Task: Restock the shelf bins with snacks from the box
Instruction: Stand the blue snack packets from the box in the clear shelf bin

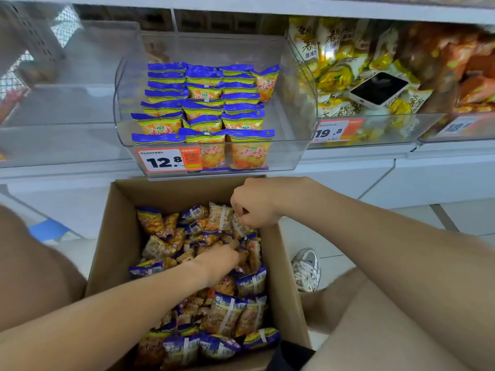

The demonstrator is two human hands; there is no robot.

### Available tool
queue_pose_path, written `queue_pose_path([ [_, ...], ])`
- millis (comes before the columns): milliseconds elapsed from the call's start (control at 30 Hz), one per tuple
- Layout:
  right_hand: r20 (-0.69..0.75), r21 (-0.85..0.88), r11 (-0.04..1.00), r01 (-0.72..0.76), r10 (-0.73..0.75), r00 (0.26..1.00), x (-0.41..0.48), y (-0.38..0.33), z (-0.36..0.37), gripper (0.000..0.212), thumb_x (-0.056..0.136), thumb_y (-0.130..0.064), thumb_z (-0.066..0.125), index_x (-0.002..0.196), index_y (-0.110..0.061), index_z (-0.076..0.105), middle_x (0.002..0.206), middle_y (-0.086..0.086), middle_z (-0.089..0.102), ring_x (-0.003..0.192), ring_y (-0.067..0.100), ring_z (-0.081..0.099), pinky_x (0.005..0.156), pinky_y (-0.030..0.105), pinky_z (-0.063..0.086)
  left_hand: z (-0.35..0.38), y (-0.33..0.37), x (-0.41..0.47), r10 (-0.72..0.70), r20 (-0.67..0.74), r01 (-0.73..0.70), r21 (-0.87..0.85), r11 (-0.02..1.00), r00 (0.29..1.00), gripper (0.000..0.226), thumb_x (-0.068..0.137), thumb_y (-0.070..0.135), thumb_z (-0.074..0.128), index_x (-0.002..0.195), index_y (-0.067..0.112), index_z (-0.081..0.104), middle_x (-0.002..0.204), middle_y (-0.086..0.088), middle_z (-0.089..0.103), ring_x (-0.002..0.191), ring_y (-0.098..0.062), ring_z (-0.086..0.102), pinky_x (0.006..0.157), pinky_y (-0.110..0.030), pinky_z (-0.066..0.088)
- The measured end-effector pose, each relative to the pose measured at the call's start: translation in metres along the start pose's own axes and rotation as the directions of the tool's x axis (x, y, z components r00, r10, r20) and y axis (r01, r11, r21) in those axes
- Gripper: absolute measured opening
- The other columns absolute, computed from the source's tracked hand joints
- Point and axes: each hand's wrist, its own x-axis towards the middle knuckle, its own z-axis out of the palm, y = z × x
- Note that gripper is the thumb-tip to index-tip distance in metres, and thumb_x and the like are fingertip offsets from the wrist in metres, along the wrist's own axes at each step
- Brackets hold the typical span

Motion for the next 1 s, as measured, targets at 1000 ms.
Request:
queue_pose_path([
  [1000,-0.409,0.905,0.220,0.364,0.213,0.888,-0.081,0.033,-0.085,0.035,0.098,-0.047,0.068,0.106,-0.014,0.079,0.099,0.016,0.077,0.077,0.037,0.066,0.068,0.038,0.049,-0.230,-0.005,-0.133,-0.238,-0.848,-0.220,-0.375,0.900,0.473,0.049,0.090,0.034,0.077,0.136,0.031,0.061,0.124,0.018,0.061,0.111,0.004,0.055,0.097,-0.014,0.044],
])
